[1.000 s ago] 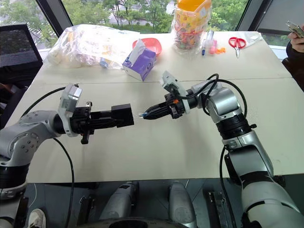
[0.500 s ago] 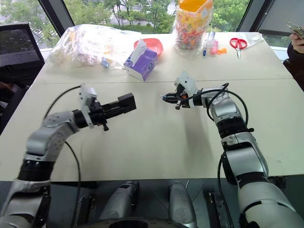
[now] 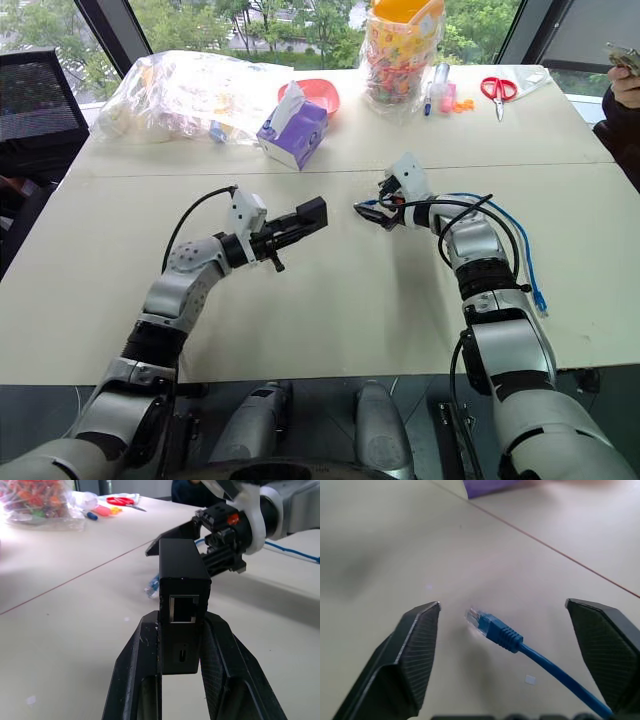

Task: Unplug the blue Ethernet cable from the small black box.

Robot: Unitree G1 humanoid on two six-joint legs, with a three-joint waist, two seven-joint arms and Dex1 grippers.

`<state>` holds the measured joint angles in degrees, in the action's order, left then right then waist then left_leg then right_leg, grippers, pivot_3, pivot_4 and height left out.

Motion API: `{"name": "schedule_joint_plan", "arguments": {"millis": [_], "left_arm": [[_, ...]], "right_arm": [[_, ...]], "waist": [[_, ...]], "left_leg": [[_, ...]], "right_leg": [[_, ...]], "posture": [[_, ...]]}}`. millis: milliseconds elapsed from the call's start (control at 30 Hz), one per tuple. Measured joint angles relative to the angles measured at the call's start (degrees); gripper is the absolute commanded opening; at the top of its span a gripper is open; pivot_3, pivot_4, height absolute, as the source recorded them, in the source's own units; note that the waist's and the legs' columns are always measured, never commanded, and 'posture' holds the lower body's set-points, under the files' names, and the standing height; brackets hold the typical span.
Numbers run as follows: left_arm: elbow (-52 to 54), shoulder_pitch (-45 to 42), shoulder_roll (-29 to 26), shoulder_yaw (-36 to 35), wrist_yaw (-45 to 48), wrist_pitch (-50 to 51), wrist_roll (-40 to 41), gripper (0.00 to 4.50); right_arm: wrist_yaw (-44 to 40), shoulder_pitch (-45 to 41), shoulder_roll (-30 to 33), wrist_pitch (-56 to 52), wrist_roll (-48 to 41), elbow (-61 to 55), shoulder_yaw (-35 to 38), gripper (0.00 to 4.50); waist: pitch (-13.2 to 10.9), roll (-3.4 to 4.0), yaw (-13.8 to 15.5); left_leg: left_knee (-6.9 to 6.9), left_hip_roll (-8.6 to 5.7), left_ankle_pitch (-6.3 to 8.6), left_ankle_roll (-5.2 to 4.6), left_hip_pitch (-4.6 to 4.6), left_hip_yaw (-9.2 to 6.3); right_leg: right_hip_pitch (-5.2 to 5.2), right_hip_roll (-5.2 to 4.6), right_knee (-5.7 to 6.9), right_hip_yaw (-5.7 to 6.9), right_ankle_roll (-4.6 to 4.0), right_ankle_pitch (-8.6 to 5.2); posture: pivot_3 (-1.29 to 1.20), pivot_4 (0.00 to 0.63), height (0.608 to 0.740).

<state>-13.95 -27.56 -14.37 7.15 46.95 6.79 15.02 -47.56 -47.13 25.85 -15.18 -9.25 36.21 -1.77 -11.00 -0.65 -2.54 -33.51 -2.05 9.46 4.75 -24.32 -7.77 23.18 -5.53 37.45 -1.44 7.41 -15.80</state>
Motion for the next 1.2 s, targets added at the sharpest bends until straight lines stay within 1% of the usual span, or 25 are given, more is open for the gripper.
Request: {"name": "schedule_joint_plan", "arguments": {"millis": [100, 233, 367, 567, 600, 667, 833, 867, 967, 1033, 1200], "left_arm": [[-2.53, 1.02, 1.22, 1.20, -0.73, -1.58, -1.95, 0.45], [-4.34, 1.61, 1.22, 1.46, -1.04, -3.73, -3.61, 0.45], [-5.54, 1.69, 1.18, 1.68, -1.38, -6.36, -5.03, 0.45], [-6.02, 2.19, 1.18, 1.89, -1.47, -8.37, -5.91, 0.45], [-6.02, 2.21, 1.18, 1.88, -1.45, -8.28, -5.84, 1.48], [-6.08, 2.87, 0.92, 2.00, -1.44, -7.24, -5.85, 2.23], [-4.16, 3.27, 0.67, 1.83, -1.39, -4.60, -5.56, 4.37], [-3.63, 3.52, 0.49, 1.79, -1.34, -4.12, -5.53, 4.48], [-0.84, 4.98, -0.55, 1.06, -1.22, -1.46, -4.42, 4.48], [2.13, 6.70, -2.33, -0.12, -1.25, 1.44, -3.10, 4.48], [10.18, 10.21, -7.41, -5.82, -3.56, 6.22, -1.21, 4.48]], "right_arm": [[0.80, 0.76, -0.03, -5.72, -4.06, -7.17, 3.54, 3.95], [2.13, 3.35, -0.07, -11.04, -7.30, -14.61, 5.53, 3.95], [3.67, 5.69, -0.19, -14.30, -8.65, -18.87, 5.62, 3.95], [5.71, 6.25, -0.58, -16.53, -10.20, -22.70, 6.45, 3.95], [5.90, 6.32, -0.61, -16.67, -10.24, -23.11, 6.45, 3.99], [6.30, 6.66, -0.79, -16.84, -10.39, -23.77, 6.44, 3.99], [6.66, 7.70, -1.33, -17.18, -10.81, -24.87, 6.32, 3.99], [6.65, 7.72, -1.32, -17.27, -10.85, -24.95, 6.31, 3.99], [6.03, 8.48, -0.79, -17.57, -10.99, -25.68, 6.02, 3.99], [4.79, 9.96, 0.47, -17.72, -11.10, -26.24, 5.45, 3.99], [4.38, 15.90, 3.16, -17.74, -11.15, -28.09, 6.28, 3.99]], "waist": [[0.00, 0.00, 0.09], [0.01, 0.01, 0.11], [0.01, 0.02, 0.03], [0.02, 0.03, 0.03], [0.02, 0.03, 0.03], [0.03, 0.04, 0.00], [0.04, 0.06, 0.02], [0.04, 0.06, 0.00], [0.04, 0.06, 0.00], [0.04, 0.06, 0.02], [0.03, 0.06, 0.15]], "left_leg": [[-0.11, 0.00, 0.01, -0.02, -0.01, -0.01], [-0.22, 0.00, 0.02, -0.04, -0.02, -0.02], [-0.35, 0.00, 0.03, -0.04, -0.02, -0.02], [-0.39, 0.00, 0.03, -0.05, -0.01, -0.02], [-0.39, 0.00, 0.03, -0.05, -0.01, -0.02], [-0.39, 0.00, 0.03, -0.05, -0.01, -0.02], [-0.39, 0.00, 0.03, -0.06, -0.01, -0.02], [-0.39, 0.00, 0.03, -0.06, -0.01, -0.02], [-0.38, 0.01, 0.04, -0.06, -0.01, -0.02], [-0.38, 0.00, 0.04, -0.07, -0.01, -0.02], [-0.40, 0.01, 0.05, -0.08, -0.03, -0.03]], "right_leg": [[-0.04, 0.00, 0.02, 0.00, 0.00, 0.00], [-0.06, 0.00, 0.06, 0.01, 0.01, 0.00], [-0.08, 0.00, 0.09, 0.00, 0.01, 0.01], [-0.10, 0.00, 0.12, 0.01, 0.01, 0.01], [-0.11, 0.00, 0.12, 0.00, 0.01, 0.01], [-0.11, 0.00, 0.12, 0.01, 0.01, 0.01], [-0.12, 0.00, 0.12, 0.01, 0.02, 0.01], [-0.12, 0.00, 0.12, 0.01, 0.02, 0.01], [-0.11, 0.01, 0.12, 0.01, 0.02, 0.01], [-0.11, 0.00, 0.12, 0.01, 0.02, 0.01], [-0.12, 0.00, 0.12, 0.01, 0.01, 0.00]], "posture": [[0.00, 0.150, 0.726], [0.00, 0.150, 0.726], [0.00, 0.150, 0.726], [0.00, 0.150, 0.726], [0.00, 0.150, 0.726], [0.00, 0.150, 0.726], [0.00, 0.150, 0.726], [0.00, 0.150, 0.726], [0.00, 0.150, 0.726], [0.00, 0.150, 0.726], [0.00, 0.150, 0.726]]}}
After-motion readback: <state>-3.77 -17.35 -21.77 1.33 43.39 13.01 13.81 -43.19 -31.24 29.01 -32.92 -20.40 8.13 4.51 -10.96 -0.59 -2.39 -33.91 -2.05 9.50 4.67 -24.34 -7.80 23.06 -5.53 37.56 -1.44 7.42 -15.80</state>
